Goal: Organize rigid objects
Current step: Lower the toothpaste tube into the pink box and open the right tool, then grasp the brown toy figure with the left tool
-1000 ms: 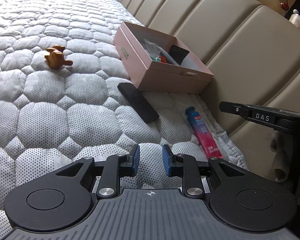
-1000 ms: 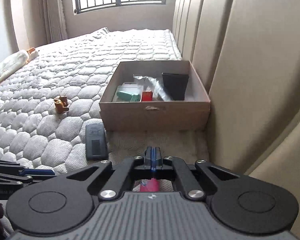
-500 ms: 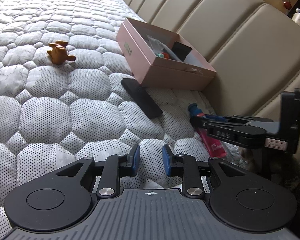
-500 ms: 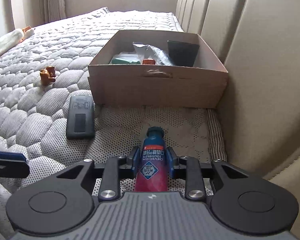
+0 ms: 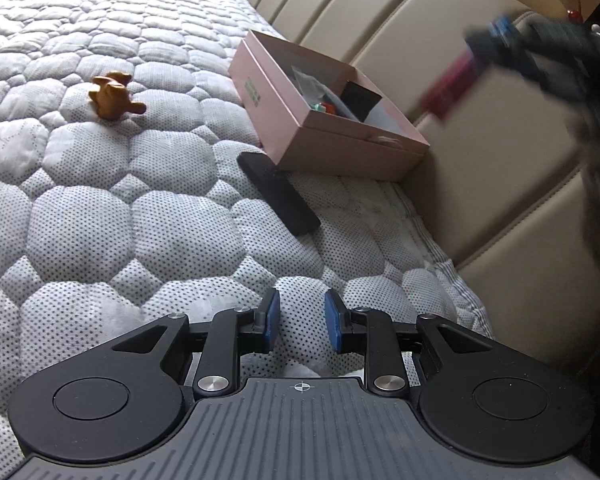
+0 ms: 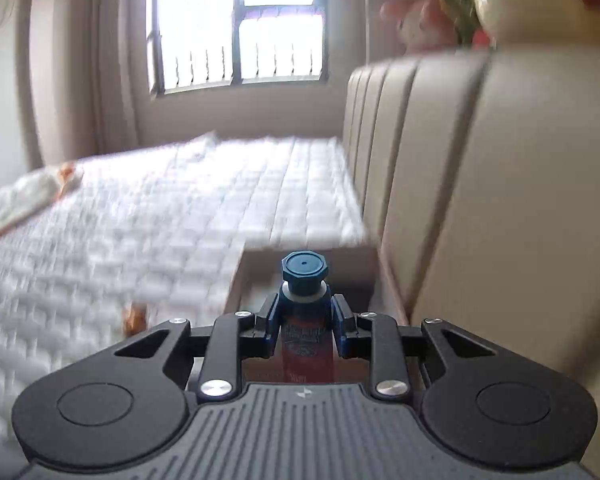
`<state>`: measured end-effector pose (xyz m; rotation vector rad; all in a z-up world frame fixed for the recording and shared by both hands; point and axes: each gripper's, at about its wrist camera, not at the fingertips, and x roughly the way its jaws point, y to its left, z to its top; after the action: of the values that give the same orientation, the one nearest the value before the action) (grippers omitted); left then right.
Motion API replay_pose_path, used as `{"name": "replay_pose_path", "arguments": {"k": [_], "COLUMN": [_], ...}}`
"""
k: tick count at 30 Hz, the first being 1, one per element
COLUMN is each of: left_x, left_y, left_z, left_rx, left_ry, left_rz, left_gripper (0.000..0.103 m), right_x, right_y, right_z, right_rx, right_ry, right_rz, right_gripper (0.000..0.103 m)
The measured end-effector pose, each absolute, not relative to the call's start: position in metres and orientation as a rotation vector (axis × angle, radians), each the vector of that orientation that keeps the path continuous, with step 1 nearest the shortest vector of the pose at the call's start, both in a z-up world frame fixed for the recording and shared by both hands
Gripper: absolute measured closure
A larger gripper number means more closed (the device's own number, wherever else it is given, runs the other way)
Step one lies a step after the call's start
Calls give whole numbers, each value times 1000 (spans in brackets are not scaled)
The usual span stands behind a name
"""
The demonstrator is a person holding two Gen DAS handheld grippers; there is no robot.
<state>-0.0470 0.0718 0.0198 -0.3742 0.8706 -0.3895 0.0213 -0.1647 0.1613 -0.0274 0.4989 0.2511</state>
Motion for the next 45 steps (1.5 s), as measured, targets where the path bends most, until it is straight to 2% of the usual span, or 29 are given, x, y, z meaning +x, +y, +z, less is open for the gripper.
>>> {"name": "replay_pose_path", "arguments": {"k": [3,4,5,6,12,15,17,24,31,34,36,38,45], "left_x": [-48,-48,-49,-49,-38,-31,-25,17,80,96,103,105,111], "left_y": [80,84,88,92,113,122,129,153,169,159,151,146,141], "left_z": [21,22,22,23,17,19,21,38,36,31,27,23,14], "left_rx": [-381,-384,-388,-392,-403,-377,-361,-272,-389,-342,-300,-270,-224], "left_ry": [863,858,853,848,835,804,787,669,723,751,771,781,785], "left_rz": [-363,-352,-343,-335,-266,-220,-180,-53,16,64,90,101,99], "left_gripper": [76,76,76,76,76,76,76,76,76,75,70,67,67], "right_x": [67,82,96,106,79,46,24,-21,-38,-38,-37,-37,-37], "right_y": [-147,-144,-142,-142,-141,-139,-139,-139,-143,-143,-144,-144,-147], "right_z": [176,177,176,174,143,115,93,40,24,15,8,0,-6], "right_rx": [-36,-19,-4,9,1,-42,-83,-163,-142,-120,-83,-50,-1], "right_ry": [487,492,510,523,538,560,568,613,625,654,691,729,726], "right_rz": [247,233,207,186,221,245,248,243,272,281,299,316,350], "right_gripper": [76,66,48,43,40,32,22,19,15,14,14,11,0]}}
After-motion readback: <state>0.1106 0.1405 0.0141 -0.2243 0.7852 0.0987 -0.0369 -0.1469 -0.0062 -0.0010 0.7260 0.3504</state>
